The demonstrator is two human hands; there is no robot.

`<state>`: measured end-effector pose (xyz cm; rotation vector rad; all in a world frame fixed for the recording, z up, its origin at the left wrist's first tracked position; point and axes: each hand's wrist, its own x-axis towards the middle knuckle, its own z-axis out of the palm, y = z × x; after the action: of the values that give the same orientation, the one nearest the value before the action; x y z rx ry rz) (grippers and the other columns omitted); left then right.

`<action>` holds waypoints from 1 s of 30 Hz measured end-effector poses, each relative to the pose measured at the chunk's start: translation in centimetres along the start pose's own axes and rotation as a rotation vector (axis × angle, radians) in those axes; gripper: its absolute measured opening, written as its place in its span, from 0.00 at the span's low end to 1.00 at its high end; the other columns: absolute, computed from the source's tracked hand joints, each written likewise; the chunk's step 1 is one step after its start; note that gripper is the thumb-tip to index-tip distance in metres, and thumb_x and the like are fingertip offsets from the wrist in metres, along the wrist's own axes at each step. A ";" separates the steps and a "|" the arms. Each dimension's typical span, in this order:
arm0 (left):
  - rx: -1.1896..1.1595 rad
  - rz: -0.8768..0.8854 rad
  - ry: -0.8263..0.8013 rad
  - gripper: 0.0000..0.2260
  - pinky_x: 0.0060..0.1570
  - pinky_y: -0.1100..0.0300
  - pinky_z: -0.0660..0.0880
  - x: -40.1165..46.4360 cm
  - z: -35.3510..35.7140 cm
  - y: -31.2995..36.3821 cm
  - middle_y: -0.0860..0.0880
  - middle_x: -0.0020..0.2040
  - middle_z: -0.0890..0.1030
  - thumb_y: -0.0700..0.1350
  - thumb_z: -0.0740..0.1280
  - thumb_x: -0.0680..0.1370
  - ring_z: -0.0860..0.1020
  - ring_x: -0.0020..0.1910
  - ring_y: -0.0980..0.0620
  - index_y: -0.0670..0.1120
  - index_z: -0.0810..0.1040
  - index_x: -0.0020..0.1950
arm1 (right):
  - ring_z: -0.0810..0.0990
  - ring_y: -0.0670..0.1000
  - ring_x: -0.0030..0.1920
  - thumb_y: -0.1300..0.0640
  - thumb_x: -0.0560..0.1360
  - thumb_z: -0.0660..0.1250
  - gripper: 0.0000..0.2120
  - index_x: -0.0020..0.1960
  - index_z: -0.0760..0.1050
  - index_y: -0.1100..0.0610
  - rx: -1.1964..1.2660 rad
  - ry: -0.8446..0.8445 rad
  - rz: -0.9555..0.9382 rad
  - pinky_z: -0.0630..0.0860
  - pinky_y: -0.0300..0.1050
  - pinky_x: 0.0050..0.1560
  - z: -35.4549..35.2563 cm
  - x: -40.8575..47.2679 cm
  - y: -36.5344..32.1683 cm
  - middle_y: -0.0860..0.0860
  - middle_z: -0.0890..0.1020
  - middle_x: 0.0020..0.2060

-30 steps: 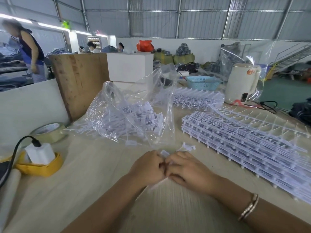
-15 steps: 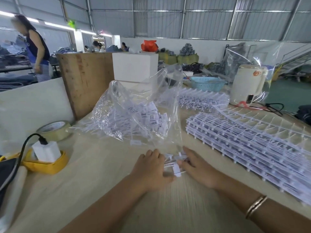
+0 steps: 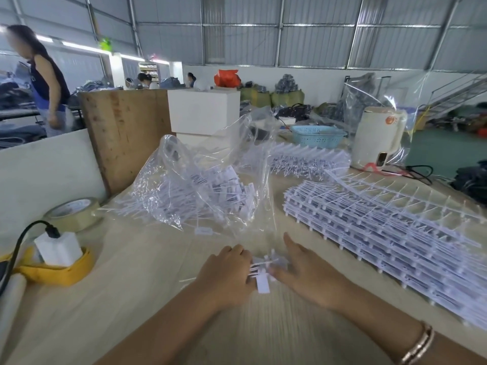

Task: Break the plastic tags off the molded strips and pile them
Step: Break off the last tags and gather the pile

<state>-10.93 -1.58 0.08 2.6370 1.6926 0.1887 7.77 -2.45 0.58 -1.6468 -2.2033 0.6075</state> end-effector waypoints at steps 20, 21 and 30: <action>-0.160 0.130 -0.111 0.13 0.47 0.56 0.72 -2.4 -6.0 0.5 0.50 0.51 0.78 0.56 0.57 0.79 0.77 0.50 0.48 0.50 0.72 0.56 | 0.79 0.57 0.49 0.47 0.77 0.61 0.13 0.51 0.78 0.54 -0.666 -0.001 -0.310 0.69 0.44 0.44 -1.5 1.8 -4.8 0.54 0.81 0.47; -0.150 0.126 -0.022 0.15 0.48 0.56 0.73 -2.7 -7.2 0.3 0.53 0.51 0.78 0.60 0.58 0.77 0.77 0.50 0.51 0.53 0.72 0.56 | 0.80 0.56 0.48 0.48 0.78 0.61 0.12 0.52 0.78 0.54 -0.616 -0.032 -0.306 0.71 0.43 0.42 -2.1 1.5 -4.5 0.54 0.82 0.47; -0.053 -0.427 0.603 0.20 0.59 0.49 0.68 3.2 -16.5 -8.7 0.43 0.63 0.71 0.57 0.65 0.76 0.70 0.62 0.42 0.46 0.73 0.62 | 0.77 0.41 0.30 0.52 0.79 0.59 0.13 0.38 0.77 0.48 0.253 0.203 -0.361 0.74 0.31 0.34 -11.4 2.3 -8.6 0.49 0.81 0.32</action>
<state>-19.17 3.89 16.22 2.2294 2.3107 1.0841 5.74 -0.71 14.77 -1.0988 -2.1018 0.5620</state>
